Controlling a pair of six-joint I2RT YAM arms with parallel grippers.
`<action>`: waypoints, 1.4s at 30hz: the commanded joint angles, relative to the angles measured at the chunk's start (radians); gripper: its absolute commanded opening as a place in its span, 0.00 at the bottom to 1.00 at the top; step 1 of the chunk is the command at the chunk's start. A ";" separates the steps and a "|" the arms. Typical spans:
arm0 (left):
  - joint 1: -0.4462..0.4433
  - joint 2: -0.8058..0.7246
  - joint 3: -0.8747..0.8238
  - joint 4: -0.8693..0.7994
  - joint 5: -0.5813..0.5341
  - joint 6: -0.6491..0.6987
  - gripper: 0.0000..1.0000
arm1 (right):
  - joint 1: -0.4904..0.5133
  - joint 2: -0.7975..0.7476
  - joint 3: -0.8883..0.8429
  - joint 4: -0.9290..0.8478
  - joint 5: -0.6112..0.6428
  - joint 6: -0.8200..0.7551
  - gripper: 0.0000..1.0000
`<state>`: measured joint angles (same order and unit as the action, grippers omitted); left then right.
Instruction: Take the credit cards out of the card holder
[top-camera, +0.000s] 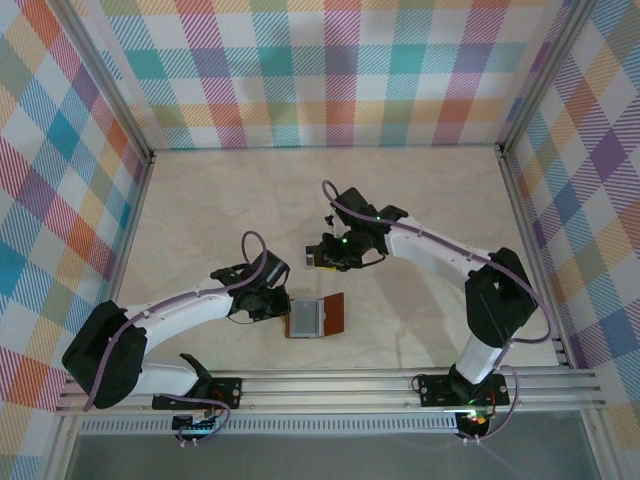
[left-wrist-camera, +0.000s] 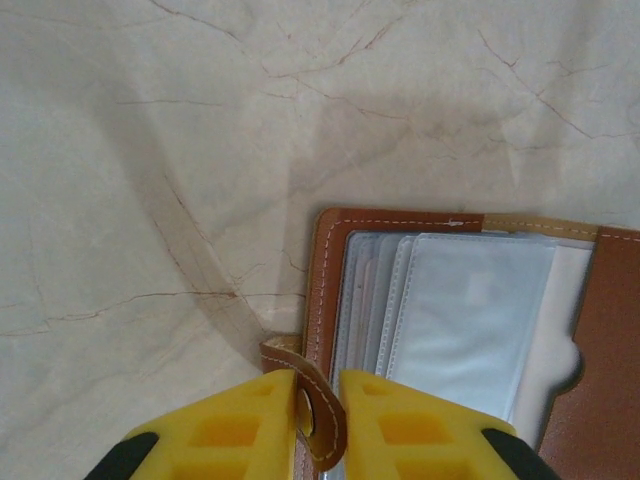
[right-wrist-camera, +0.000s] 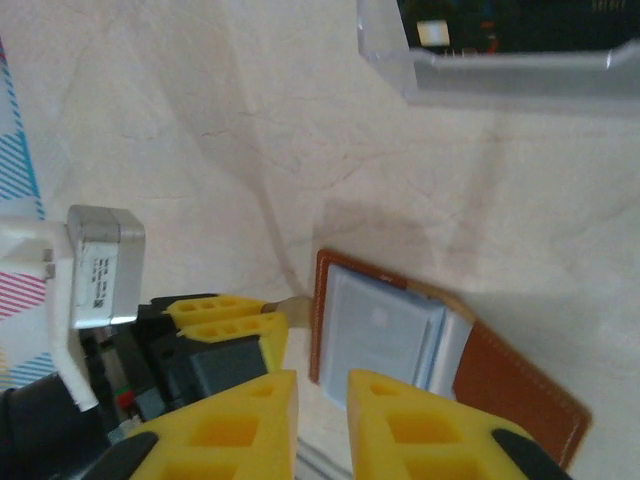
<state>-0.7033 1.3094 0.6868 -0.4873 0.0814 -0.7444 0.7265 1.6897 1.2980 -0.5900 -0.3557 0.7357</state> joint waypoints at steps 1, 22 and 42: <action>0.012 0.012 0.036 -0.007 0.024 0.023 0.17 | 0.020 -0.034 -0.054 0.080 -0.060 0.099 0.19; 0.011 0.006 0.110 -0.019 0.078 0.030 0.16 | 0.135 0.004 -0.192 0.198 -0.003 0.230 0.17; 0.054 0.130 -0.025 0.069 0.079 0.062 0.08 | 0.183 0.117 -0.165 0.237 -0.020 0.249 0.14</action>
<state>-0.6636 1.4342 0.6846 -0.4347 0.1425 -0.6907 0.8963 1.7828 1.1133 -0.3660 -0.3611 0.9764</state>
